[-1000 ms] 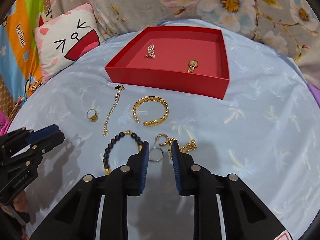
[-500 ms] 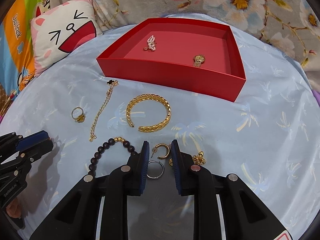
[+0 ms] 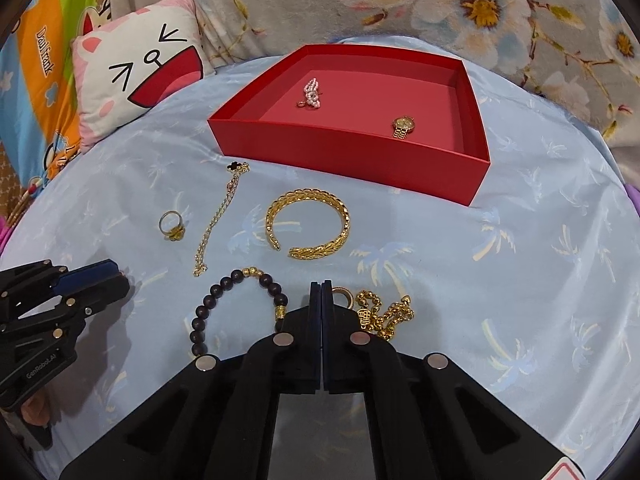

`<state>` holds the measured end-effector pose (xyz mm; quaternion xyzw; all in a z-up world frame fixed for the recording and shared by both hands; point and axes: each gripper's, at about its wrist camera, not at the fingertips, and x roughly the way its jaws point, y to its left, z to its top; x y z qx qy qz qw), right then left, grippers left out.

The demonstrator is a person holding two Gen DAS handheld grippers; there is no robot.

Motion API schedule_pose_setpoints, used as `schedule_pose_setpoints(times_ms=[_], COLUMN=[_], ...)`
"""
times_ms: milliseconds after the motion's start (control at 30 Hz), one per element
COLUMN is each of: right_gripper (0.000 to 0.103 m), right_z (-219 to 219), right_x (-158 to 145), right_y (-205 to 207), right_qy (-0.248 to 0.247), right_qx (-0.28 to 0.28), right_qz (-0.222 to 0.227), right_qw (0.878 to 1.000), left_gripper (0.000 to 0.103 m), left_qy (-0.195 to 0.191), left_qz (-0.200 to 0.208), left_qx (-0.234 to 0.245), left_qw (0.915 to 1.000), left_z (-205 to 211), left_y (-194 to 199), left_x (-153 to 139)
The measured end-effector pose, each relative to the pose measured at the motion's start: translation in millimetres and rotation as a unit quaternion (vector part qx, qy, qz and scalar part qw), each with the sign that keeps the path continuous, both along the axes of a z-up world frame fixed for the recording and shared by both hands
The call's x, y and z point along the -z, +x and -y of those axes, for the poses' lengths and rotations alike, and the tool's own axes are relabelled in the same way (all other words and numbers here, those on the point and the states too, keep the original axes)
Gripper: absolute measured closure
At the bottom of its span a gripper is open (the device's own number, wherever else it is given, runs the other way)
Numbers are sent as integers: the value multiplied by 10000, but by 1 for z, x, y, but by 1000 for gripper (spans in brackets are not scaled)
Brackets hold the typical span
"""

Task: Organize jewelry
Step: 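Grasp the silver ring with the right tool while the left tool holds the hoop earring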

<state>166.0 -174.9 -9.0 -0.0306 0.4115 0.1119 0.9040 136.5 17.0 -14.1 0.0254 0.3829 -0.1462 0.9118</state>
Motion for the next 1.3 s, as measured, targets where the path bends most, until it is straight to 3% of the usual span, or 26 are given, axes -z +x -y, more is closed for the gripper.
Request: schedule_pose_setpoints(times_ms=[67,367,667,1300], right_gripper=[103,85,85,86], right_z=[0,-3,12,2], right_x=[2,4,8,8], right_y=[0,-8,-8,12], right_qy=[29,19,86,40], right_qx=[-33,-18,223,156], right_qz=[-51,-76,-202,-92], right_qw=[10000,10000,9995,9998], left_gripper=[84,84,84,84], left_qy=[-4,-11,-45,-18], left_qz=[0,22,14,-17], left_qx=[-8,-5,22,46], left_qw=[10000,10000,10000,10000], left_z=[0,-1,-2,1], left_y=[0,-1,-2,-2], left_x=[0,-1,-2,0])
